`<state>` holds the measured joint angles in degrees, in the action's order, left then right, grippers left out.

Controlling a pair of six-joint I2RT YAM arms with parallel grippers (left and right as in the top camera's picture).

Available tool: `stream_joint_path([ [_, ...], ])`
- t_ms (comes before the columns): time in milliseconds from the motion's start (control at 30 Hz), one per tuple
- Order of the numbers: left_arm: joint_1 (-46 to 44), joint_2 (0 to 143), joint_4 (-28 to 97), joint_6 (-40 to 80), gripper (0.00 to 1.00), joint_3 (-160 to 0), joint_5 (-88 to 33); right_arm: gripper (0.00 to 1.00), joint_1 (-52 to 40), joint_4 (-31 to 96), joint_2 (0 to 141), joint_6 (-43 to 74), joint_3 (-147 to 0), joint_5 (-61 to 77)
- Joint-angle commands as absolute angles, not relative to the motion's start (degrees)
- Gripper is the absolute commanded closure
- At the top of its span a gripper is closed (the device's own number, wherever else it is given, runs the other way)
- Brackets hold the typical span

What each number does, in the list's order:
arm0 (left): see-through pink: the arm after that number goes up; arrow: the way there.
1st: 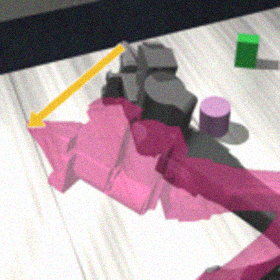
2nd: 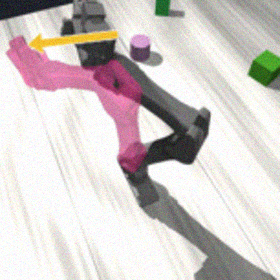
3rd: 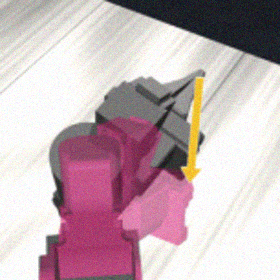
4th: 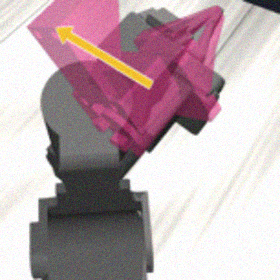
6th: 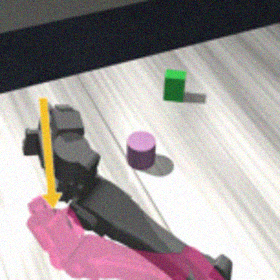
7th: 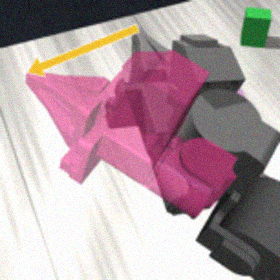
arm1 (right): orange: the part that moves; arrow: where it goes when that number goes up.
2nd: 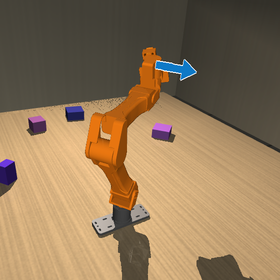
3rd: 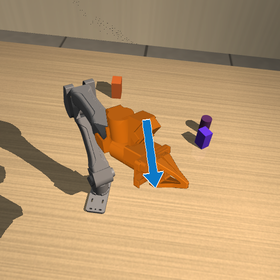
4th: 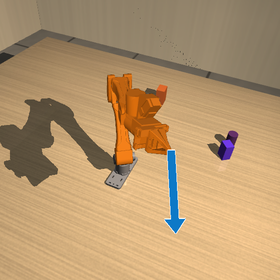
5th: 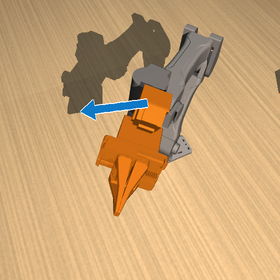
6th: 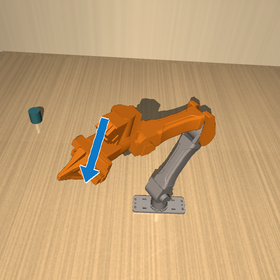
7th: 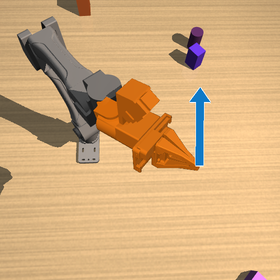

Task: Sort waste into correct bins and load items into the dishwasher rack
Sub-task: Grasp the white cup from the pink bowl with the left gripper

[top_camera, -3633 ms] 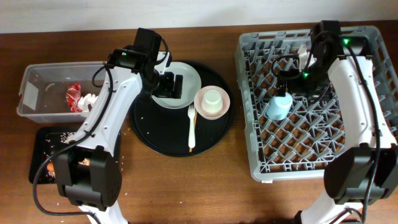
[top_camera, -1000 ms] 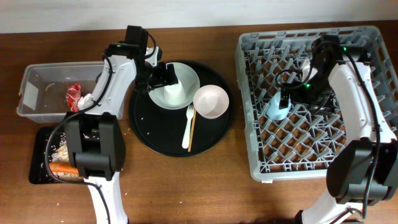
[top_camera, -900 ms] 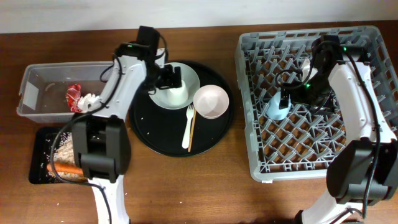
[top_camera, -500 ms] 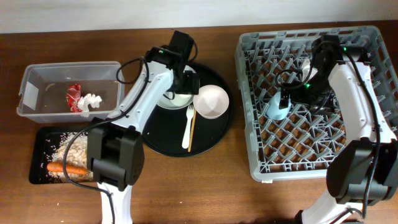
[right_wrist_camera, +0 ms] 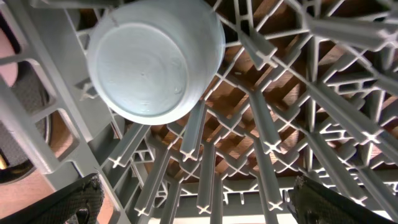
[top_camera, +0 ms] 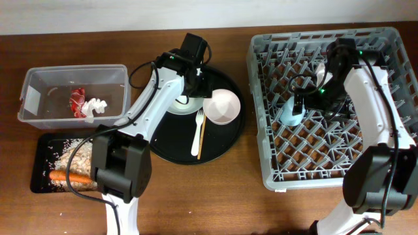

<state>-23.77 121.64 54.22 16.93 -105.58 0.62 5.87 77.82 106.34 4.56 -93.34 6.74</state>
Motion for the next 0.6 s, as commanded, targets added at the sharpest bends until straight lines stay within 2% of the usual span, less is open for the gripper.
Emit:
stream_joint_path([
  [0,-25.04,121.25,54.17,16.40,0.19,-103.07,-7.46,0.01,6.02,77.06,105.86,5.02,-92.16,7.14],
  [433,-25.34,117.93,50.61,14.00,0.17,-104.16,-13.21,0.01,6.02,77.14,105.86,4.99,-92.16,7.09],
  [500,-23.31,112.99,50.78,14.04,0.17,-104.77,-12.19,0.01,6.02,77.14,105.86,4.99,-92.16,7.09],
  [567,-17.65,111.31,51.96,15.07,0.18,-104.73,-11.92,0.01,6.02,77.17,105.86,5.02,-92.16,7.11],
])
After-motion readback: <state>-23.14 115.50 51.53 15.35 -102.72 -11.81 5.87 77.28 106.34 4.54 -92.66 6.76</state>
